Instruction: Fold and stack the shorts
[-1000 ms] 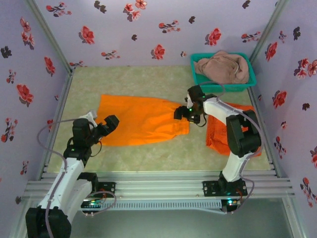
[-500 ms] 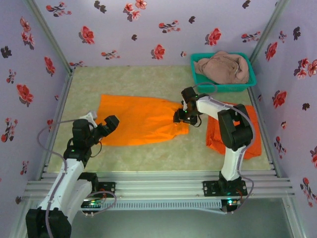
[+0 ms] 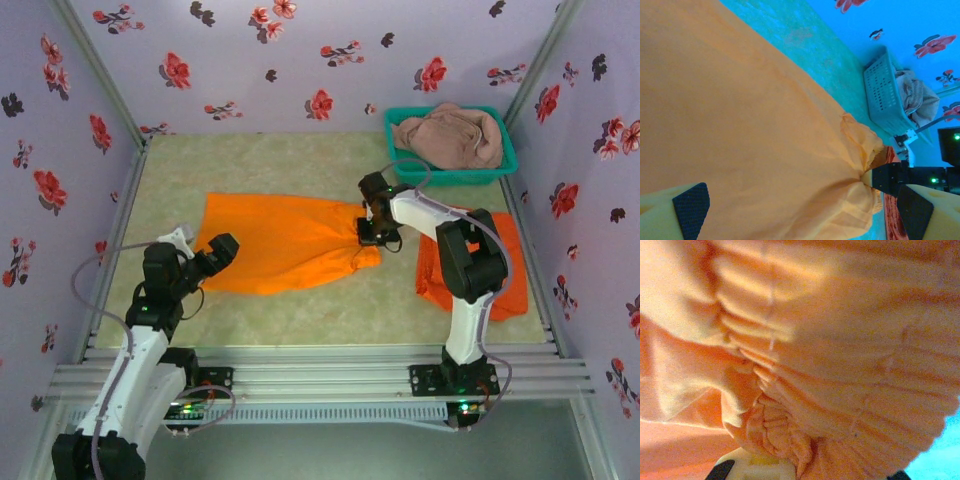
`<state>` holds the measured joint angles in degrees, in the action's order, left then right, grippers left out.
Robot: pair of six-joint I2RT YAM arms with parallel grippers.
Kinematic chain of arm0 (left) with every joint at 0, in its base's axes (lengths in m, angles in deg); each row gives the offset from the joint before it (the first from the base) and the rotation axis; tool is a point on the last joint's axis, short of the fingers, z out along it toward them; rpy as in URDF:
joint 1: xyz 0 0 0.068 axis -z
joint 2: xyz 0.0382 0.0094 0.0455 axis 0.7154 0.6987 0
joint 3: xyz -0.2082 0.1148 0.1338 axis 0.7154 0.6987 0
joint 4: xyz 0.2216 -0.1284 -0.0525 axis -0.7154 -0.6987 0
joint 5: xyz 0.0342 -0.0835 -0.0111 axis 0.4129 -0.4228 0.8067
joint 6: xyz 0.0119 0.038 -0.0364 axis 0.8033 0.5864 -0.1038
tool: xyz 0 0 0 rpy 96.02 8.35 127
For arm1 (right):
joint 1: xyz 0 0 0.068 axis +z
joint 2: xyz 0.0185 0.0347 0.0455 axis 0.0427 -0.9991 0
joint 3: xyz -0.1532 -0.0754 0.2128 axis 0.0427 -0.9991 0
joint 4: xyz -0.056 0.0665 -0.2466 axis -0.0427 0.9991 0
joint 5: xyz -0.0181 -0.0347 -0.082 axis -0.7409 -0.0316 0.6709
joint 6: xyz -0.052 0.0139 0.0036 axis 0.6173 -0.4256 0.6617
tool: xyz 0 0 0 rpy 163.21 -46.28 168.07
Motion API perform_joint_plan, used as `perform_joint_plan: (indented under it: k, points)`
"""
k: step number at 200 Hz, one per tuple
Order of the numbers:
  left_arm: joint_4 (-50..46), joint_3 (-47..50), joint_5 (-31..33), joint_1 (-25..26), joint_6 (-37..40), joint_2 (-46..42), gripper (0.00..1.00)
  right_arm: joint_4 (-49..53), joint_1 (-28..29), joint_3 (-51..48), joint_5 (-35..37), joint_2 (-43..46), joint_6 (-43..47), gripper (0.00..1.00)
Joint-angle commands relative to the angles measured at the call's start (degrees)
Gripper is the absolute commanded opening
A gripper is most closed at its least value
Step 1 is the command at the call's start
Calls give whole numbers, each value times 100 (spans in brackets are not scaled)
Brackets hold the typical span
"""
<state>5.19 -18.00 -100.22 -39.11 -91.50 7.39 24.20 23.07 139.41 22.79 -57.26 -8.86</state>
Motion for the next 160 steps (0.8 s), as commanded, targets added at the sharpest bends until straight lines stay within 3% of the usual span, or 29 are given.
perform_joint_plan:
  k: [1,50,97,160]
  points:
    - [-152,-217,56,-50,200,-103,100,1096,-21,368,1156,308,467,0]
    - [-177,-290,39,-56,183,-239,99,2565,-3,1379,2758,730,1122,0]
    - [-229,-290,-24,-50,183,-339,99,3486,42,2259,4263,612,1550,0]
    - [-178,-186,-93,-50,110,-374,99,4407,365,3450,5431,95,1526,0]
